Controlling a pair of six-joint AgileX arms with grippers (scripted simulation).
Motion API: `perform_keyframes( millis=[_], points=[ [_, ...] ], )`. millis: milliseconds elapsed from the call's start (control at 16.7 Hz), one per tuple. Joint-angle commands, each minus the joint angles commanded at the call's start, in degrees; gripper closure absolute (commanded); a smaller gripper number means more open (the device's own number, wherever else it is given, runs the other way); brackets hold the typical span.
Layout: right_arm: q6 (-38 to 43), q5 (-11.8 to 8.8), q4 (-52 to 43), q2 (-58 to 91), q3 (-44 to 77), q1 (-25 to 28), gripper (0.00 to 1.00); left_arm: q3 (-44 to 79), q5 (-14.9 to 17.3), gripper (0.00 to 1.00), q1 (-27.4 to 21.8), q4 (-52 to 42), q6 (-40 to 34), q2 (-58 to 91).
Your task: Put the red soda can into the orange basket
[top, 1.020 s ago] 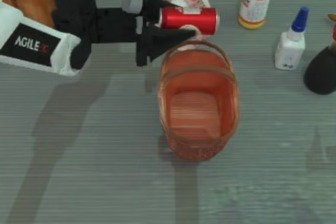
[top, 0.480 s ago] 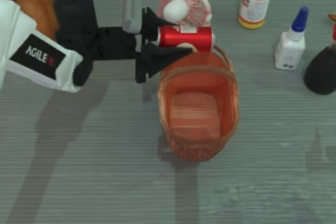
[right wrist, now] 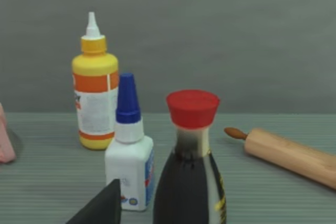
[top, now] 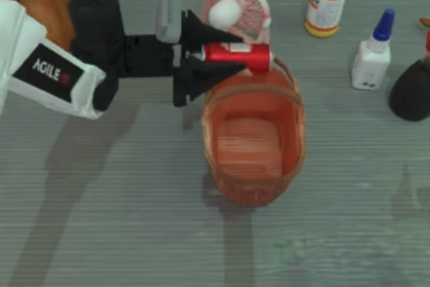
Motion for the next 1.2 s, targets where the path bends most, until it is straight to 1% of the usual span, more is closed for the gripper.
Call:
perform_keyframes(
  millis=[240,300,840,900,1020,1200],
  points=[
    [0.0,0.0,0.0,0.0,0.0,0.0,0.00,0.0,0.0,0.02,0.0,0.0,0.0,0.0],
    [0.0,0.0,0.0,0.0,0.0,0.0,0.00,0.0,0.0,0.00,0.0,0.0,0.0,0.0],
    [0.0,0.0,0.0,0.0,0.0,0.0,0.00,0.0,0.0,0.00,-0.2,0.0,0.0,0.0],
    [-0.3,0.0,-0.5,0.6,0.6,0.2,0.00,-0.2,-0.4,0.00,-0.1,-0.3,-0.2,-0.6],
    [-1.8,-0.1,-3.0,3.5,3.4,1.4,0.00,-1.1,-2.2,0.00,0.6,-1.5,-1.0,-3.4],
    [-6.2,-0.2,-10.1,12.4,12.3,4.2,0.00,-3.8,-7.3,0.00,2.6,-4.8,-3.0,-12.0]
  ],
)
